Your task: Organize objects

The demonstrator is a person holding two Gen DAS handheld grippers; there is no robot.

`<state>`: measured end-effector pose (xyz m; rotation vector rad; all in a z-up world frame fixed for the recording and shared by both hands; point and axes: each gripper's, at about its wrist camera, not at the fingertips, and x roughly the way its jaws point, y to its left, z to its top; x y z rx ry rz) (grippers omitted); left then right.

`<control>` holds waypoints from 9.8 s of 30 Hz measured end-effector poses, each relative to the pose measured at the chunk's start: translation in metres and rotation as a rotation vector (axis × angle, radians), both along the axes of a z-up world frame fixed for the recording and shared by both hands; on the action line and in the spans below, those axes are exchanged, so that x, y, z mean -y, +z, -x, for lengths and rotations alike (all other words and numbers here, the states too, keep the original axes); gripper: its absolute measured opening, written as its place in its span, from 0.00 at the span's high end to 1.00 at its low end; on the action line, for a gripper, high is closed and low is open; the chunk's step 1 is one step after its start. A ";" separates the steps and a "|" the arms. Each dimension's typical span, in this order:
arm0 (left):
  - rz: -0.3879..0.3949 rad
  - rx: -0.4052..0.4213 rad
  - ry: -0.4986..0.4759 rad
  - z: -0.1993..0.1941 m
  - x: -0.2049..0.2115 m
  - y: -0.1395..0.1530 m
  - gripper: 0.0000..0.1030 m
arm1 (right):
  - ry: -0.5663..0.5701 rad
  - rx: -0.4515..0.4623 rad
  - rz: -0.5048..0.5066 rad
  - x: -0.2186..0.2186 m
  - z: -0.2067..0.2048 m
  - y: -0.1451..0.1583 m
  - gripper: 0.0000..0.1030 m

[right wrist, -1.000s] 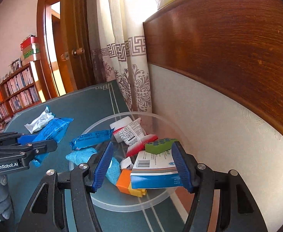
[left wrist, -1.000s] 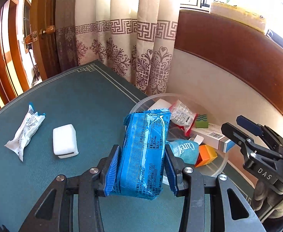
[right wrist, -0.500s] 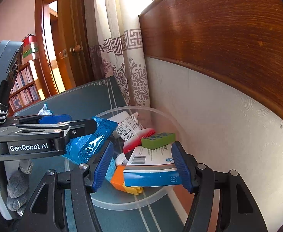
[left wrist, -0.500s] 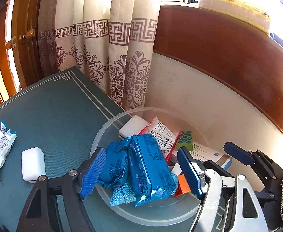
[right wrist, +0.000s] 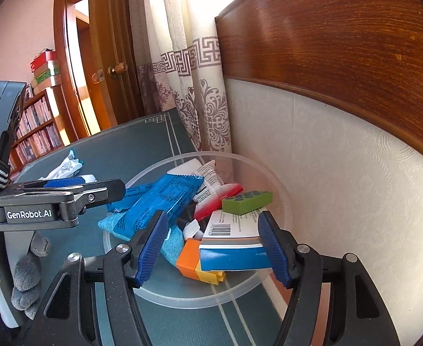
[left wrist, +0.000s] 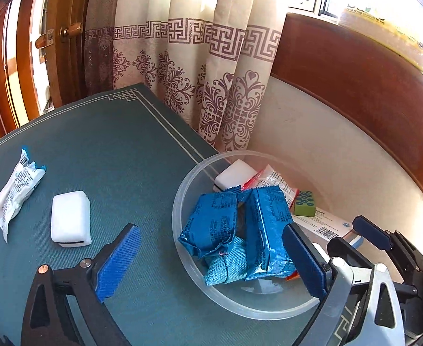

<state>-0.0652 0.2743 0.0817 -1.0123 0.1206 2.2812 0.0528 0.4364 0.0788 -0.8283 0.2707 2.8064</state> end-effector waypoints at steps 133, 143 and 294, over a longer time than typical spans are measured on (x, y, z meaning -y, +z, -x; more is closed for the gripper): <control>0.111 -0.056 0.210 0.141 0.148 -0.019 0.53 | 0.216 0.125 -0.020 0.148 0.133 0.006 0.52; 0.124 -0.082 0.129 0.117 0.121 -0.017 0.53 | 0.048 0.129 -0.052 0.084 0.079 0.033 0.52; 0.174 -0.183 -0.041 -0.077 0.013 0.013 0.00 | -0.166 0.206 -0.122 0.053 -0.029 0.001 0.06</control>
